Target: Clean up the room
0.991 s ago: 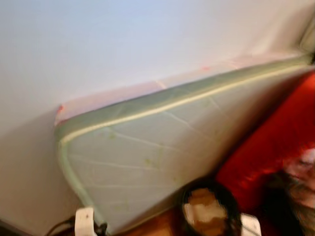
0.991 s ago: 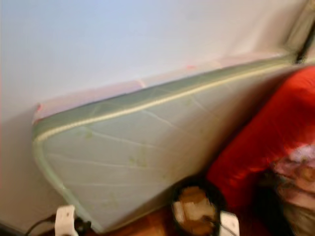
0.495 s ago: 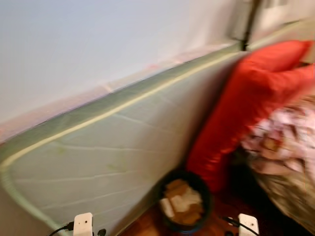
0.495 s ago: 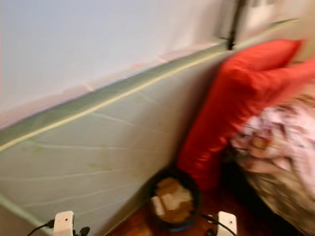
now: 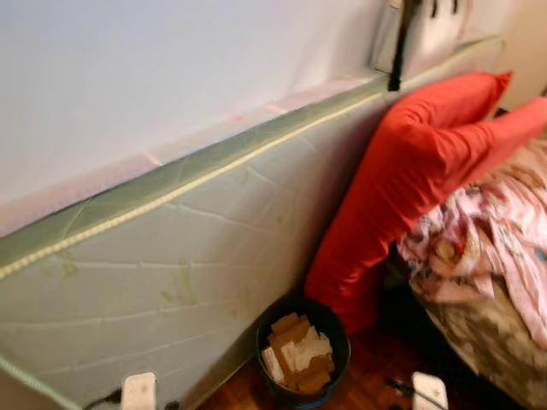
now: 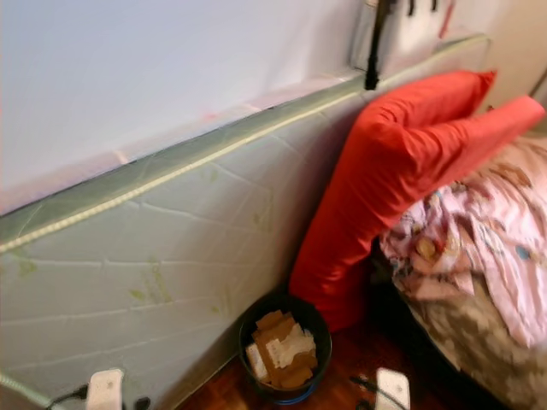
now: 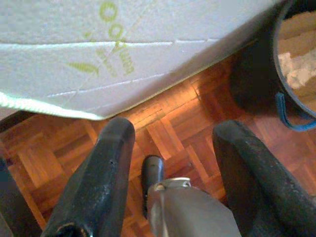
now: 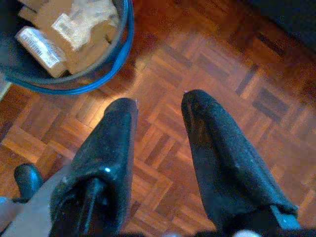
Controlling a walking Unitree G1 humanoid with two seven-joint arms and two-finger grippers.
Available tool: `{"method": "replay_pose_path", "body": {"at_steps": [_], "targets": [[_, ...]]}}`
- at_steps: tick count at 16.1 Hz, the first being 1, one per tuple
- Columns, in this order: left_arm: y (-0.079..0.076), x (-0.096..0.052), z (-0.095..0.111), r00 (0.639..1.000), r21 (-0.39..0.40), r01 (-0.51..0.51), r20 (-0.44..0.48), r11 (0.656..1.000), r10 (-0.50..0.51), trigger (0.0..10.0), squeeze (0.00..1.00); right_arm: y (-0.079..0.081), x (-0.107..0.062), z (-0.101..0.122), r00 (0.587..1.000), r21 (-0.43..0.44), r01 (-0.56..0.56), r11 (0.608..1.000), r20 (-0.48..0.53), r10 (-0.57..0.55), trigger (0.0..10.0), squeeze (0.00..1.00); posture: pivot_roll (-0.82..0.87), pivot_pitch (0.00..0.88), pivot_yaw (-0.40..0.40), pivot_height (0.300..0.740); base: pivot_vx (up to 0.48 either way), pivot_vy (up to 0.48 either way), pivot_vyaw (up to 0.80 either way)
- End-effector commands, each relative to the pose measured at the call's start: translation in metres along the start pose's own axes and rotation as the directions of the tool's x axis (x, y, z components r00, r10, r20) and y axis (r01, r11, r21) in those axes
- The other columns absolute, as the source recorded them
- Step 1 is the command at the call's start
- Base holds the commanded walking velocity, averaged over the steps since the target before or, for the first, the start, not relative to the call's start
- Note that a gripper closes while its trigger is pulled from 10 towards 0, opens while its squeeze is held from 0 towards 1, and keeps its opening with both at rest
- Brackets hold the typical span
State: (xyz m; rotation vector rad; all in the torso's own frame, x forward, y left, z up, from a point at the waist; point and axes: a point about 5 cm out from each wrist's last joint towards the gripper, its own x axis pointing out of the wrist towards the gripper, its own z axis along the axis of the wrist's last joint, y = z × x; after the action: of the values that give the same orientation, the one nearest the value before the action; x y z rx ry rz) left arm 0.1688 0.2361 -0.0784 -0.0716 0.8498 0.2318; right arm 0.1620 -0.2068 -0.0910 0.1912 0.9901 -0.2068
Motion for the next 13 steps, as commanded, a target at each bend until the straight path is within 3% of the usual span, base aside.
{"method": "replay_pose_path", "body": {"at_steps": [1, 6, 13], "targets": [[-0.0277, -0.0005, -0.0072, 0.994, 0.147, 0.111, -0.023, 0.983, -0.109, 10.0, 0.0, 0.0268, 0.0026, 0.001, 0.993, -0.043, -0.115, 0.992, -0.037, 0.114, 10.0, 0.0, 0.01, 0.096, -0.027, 0.74, 0.0, -0.409, -0.76], [-0.0274, -0.0008, -0.0087, 0.994, 0.15, 0.111, -0.032, 0.983, -0.107, 10.0, 0.0, 0.0265, 0.0024, -0.0001, 0.993, -0.061, -0.117, 0.991, -0.042, 0.114, 10.0, 0.0, 0.0, 0.069, -0.023, 0.74, 0.0, -0.407, -0.74], [-0.0251, -0.001, -0.0094, 0.994, 0.15, 0.11, -0.036, 0.983, -0.105, 10.0, 0.0, 0.0269, 0.002, -0.0014, 0.993, -0.048, -0.118, 0.992, -0.031, 0.117, 10.0, 0.0, 0.0, 0.035, -0.017, 0.74, 0.0, -0.408, 0.0]]}}
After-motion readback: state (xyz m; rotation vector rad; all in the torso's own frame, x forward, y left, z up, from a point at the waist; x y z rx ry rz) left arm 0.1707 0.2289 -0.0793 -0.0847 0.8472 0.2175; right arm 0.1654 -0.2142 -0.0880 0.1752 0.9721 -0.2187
